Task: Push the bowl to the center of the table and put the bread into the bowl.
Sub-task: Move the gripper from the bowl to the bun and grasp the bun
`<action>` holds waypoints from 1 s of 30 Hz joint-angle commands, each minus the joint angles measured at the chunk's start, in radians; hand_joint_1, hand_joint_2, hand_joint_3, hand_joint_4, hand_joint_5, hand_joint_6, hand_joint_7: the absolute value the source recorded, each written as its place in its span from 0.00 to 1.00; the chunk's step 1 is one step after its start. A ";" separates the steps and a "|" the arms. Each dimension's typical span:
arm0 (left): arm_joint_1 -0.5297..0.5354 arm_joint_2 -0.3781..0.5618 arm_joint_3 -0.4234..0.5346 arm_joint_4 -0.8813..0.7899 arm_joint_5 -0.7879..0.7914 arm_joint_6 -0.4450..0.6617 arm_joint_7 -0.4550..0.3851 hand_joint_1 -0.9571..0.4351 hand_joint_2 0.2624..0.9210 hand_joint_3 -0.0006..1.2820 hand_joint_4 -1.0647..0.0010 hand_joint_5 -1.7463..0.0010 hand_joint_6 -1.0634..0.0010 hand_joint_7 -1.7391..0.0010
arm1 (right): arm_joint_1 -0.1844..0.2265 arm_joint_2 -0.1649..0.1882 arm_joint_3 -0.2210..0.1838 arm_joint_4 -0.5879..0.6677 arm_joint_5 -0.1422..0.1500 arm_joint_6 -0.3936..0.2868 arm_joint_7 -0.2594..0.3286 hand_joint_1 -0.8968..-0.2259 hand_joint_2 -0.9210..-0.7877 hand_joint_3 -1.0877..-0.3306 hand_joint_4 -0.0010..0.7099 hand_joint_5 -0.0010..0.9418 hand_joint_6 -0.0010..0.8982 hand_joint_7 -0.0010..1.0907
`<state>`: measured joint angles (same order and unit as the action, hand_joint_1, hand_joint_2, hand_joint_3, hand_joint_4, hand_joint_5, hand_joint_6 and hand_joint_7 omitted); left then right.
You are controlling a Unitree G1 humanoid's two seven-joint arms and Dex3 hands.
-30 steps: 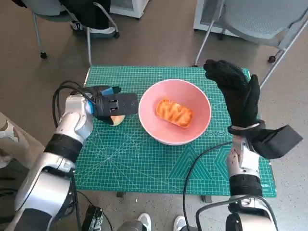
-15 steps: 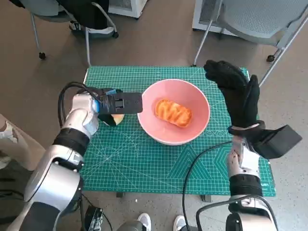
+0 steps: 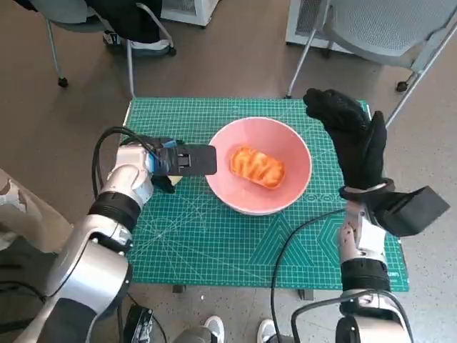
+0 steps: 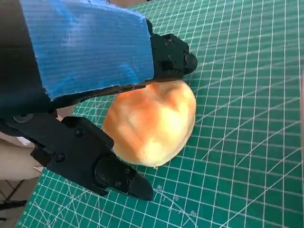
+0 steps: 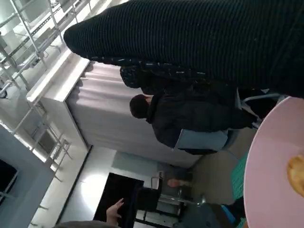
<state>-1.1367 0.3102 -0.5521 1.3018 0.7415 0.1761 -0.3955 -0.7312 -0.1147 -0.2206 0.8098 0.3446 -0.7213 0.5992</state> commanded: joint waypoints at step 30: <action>0.035 -0.034 -0.030 0.039 -0.007 0.020 0.203 0.96 0.49 0.51 0.35 0.26 0.49 0.68 | 0.068 -0.025 0.003 -0.056 -0.021 0.033 -0.021 0.37 0.00 0.42 0.30 0.00 0.09 0.46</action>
<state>-1.1335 0.2897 -0.5895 1.3402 0.7427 0.1881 -0.2217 -0.6865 -0.1361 -0.2205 0.7548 0.3263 -0.7120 0.5860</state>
